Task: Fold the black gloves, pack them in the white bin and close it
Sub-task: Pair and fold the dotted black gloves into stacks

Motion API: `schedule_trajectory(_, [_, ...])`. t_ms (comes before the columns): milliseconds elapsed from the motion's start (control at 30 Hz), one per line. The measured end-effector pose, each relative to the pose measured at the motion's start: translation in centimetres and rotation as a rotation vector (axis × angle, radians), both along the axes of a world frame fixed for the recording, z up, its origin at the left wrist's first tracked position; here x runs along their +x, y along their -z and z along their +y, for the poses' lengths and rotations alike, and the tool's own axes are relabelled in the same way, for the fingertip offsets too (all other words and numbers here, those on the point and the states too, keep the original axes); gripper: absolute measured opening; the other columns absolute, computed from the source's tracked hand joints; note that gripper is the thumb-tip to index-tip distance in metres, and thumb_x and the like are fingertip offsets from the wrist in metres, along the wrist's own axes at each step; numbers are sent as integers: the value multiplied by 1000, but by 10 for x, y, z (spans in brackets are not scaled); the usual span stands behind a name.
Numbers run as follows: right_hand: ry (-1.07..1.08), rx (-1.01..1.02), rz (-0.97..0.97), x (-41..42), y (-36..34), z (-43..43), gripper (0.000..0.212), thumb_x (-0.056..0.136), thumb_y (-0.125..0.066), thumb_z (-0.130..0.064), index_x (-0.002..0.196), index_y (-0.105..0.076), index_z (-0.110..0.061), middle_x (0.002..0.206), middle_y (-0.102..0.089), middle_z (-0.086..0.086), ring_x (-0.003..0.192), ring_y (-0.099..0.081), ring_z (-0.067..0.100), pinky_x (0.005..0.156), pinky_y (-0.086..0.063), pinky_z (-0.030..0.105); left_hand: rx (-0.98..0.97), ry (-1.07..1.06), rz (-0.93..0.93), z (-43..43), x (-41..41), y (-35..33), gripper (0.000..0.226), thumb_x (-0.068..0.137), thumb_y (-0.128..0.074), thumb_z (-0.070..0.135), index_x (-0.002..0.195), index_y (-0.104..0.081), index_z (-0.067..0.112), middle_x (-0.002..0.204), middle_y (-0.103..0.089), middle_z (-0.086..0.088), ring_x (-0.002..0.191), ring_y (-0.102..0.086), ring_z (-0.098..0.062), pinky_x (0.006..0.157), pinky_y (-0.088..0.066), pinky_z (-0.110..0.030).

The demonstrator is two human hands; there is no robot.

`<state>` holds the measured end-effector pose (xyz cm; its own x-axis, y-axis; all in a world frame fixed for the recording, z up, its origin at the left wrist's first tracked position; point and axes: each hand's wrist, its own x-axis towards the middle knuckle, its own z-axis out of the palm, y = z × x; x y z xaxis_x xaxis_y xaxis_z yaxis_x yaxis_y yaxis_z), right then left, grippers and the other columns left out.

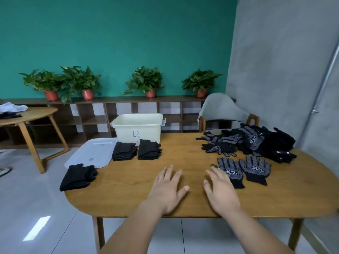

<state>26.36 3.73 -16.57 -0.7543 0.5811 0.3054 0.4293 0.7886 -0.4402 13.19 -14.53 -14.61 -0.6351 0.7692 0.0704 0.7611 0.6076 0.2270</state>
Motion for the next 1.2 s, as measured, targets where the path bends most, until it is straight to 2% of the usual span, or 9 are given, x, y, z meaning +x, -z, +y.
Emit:
schedule_trajectory(167, [210, 95, -179, 17, 6, 17, 59, 107, -30, -50, 159, -39, -24, 170, -27, 4, 158, -15, 26, 130, -14, 41, 15, 83, 31, 30, 17, 3, 77, 104, -20, 74, 169, -8, 35, 177, 8, 5, 162, 11, -20, 132, -1, -45])
schedule_trajectory(300, [163, 114, -220, 14, 12, 17, 60, 106, -21, -50, 159, -39, -29, 169, -31, 1, 156, -22, 23, 127, -20, 42, 67, 105, 52, 40, 27, 17, 72, 106, -17, 71, 168, -14, 34, 177, -1, 5, 162, 8, -17, 132, -3, -43])
schedule_trajectory(433, [101, 149, -194, 16, 13, 16, 77, 94, -4, -51, 160, -37, -30, 166, -36, -5, 154, -26, 19, 120, -31, 40, 97, 117, 138, 42, 31, 30, 69, 106, -14, 70, 166, -19, 34, 175, -10, 8, 162, 5, -16, 132, -8, -42])
schedule_trajectory(533, [18, 145, -162, 16, 10, 16, 61, 104, -25, -41, 162, -34, -27, 162, -43, -7, 150, -30, 15, 116, -34, 35, 96, 174, 196, 45, 31, 28, 68, 108, -14, 66, 167, -17, 32, 175, -10, 10, 162, 6, -14, 132, -5, -40])
schedule_trajectory(633, [-62, 94, -93, 16, 10, 17, 56, 105, -40, -27, 161, -37, -22, 160, -45, -5, 149, -34, 14, 119, -33, 32, 84, 224, 198, 45, 32, 27, 66, 110, -15, 62, 168, -13, 31, 176, -5, 12, 161, 8, -11, 132, 0, -37])
schedule_trajectory(733, [-47, 69, -18, 17, 17, 18, 52, 105, -43, -22, 157, -45, -17, 160, -46, -3, 148, -36, 15, 121, -34, 33, 42, 283, 206, 47, 29, 28, 66, 111, -14, 61, 169, -11, 31, 176, -5, 14, 161, 10, -10, 132, 1, -37])
schedule_trajectory(867, [4, 99, -21, 17, 22, 20, 42, 102, -48, -24, 139, -64, -16, 145, -58, -2, 136, -47, 20, 110, -44, 38, -23, 339, 214, 51, 26, 29, 66, 109, -11, 61, 169, -16, 33, 175, -15, 14, 162, 4, -13, 131, 0, -38])
schedule_trajectory(1100, [-45, 107, 9, 17, 22, 22, 39, 100, -49, -22, 133, -69, -21, 140, -61, -9, 133, -48, 14, 109, -44, 34, -1, 313, 203, 50, 25, 31, 64, 108, -14, 65, 165, -23, 37, 175, -12, 11, 162, 2, -17, 131, -6, -42])
schedule_trajectory(1200, [-5, 94, 31, 18, 22, 23, 41, 102, -48, -21, 139, -65, -22, 152, -52, -7, 144, -39, 15, 117, -38, 37, -9, 290, 191, 51, 26, 32, 67, 107, -11, 67, 165, -23, 38, 174, -18, 13, 162, -2, -17, 131, -6, -43])
